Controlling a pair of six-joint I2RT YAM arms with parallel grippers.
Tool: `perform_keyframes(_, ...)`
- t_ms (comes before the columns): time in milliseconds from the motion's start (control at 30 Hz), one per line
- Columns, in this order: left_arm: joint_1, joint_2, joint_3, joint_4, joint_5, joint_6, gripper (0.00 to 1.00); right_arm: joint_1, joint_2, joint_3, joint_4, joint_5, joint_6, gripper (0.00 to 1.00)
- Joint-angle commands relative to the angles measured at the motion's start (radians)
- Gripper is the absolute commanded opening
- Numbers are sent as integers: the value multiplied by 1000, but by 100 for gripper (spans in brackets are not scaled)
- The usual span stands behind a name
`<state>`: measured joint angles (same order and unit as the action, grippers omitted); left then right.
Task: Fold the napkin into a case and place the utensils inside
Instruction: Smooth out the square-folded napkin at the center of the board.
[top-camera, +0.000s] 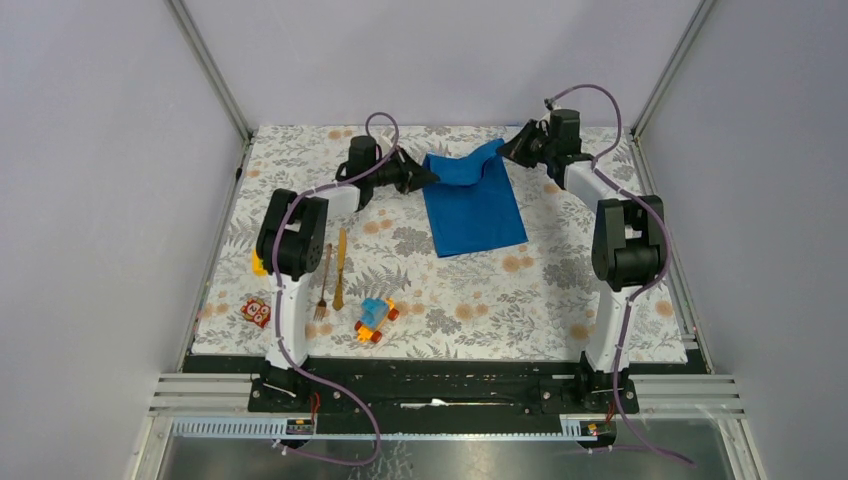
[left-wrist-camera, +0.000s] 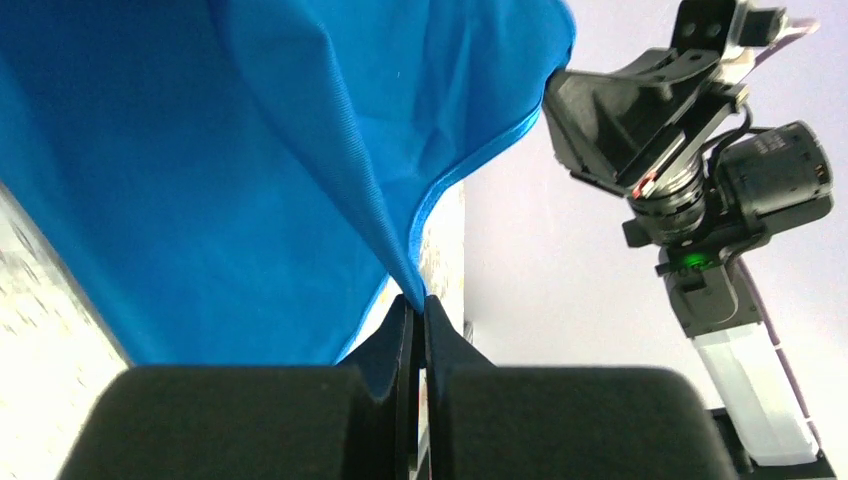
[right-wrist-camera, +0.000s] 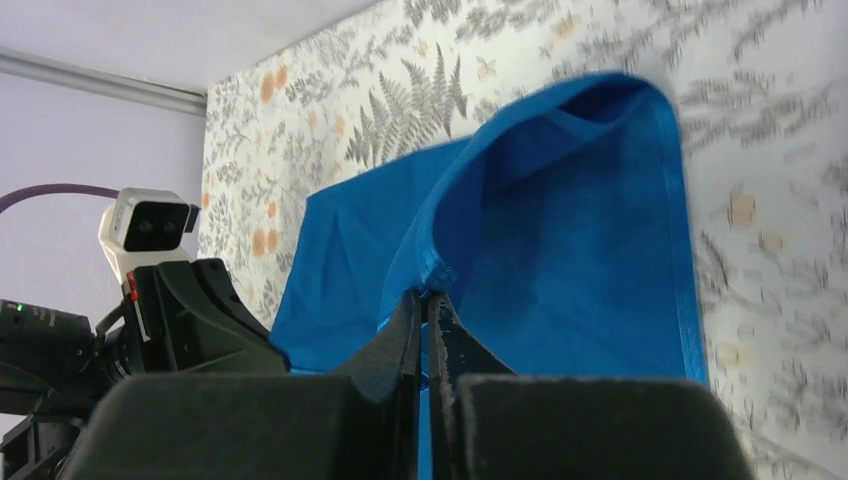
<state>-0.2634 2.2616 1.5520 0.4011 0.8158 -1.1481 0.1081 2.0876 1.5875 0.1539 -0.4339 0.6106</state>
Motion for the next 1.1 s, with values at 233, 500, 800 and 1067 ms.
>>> perform_keyframes(233, -104, -256, -398, 119, -47, 40, 0, -25, -293, -378, -23, -28, -7, 0)
perform_keyframes(500, -141, -289, -532, 109, -52, 82, 0, -36, -357, -544, -40, -27, -51, 0)
perform_keyframes(800, -178, -290, -572, 114, -47, 80, 0, -55, -401, -619, -63, -17, -80, 0)
perform_keyframes(1067, -214, -334, -568, 86, -54, 84, 0, -72, -453, -651, -79, -18, -69, 0)
